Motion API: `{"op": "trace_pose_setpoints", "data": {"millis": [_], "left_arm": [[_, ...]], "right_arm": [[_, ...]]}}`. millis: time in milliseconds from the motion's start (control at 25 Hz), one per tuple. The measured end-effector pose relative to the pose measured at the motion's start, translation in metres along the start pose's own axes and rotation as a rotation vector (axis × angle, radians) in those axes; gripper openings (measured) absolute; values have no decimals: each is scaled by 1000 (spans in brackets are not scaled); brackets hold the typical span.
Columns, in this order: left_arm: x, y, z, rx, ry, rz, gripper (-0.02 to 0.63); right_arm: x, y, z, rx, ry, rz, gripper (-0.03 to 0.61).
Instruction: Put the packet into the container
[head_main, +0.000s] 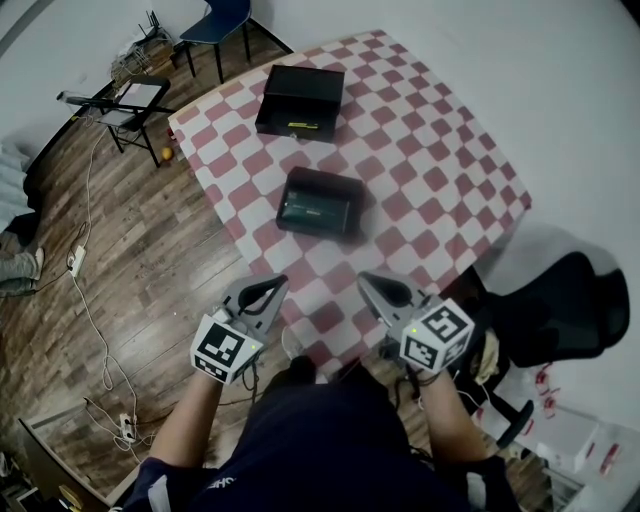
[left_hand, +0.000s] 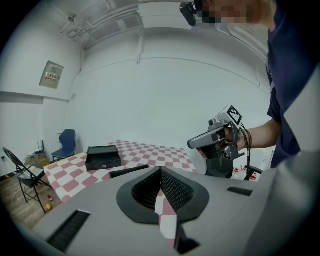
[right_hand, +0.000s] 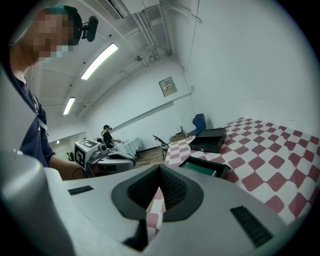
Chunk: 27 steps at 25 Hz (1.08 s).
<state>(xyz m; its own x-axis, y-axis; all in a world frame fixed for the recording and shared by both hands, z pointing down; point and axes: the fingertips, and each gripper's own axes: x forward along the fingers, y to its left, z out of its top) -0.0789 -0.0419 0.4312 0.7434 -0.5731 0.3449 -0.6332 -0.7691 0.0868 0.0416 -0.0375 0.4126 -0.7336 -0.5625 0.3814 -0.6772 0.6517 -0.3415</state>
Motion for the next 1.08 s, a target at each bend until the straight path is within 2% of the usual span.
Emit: {"op": "trace_pose_setpoints", "data": {"millis": [1080], "left_arm": [[5,1,0,-10,7,9,34]], "right_arm": [[4,-4,-10,-25,34,8,15]]}}
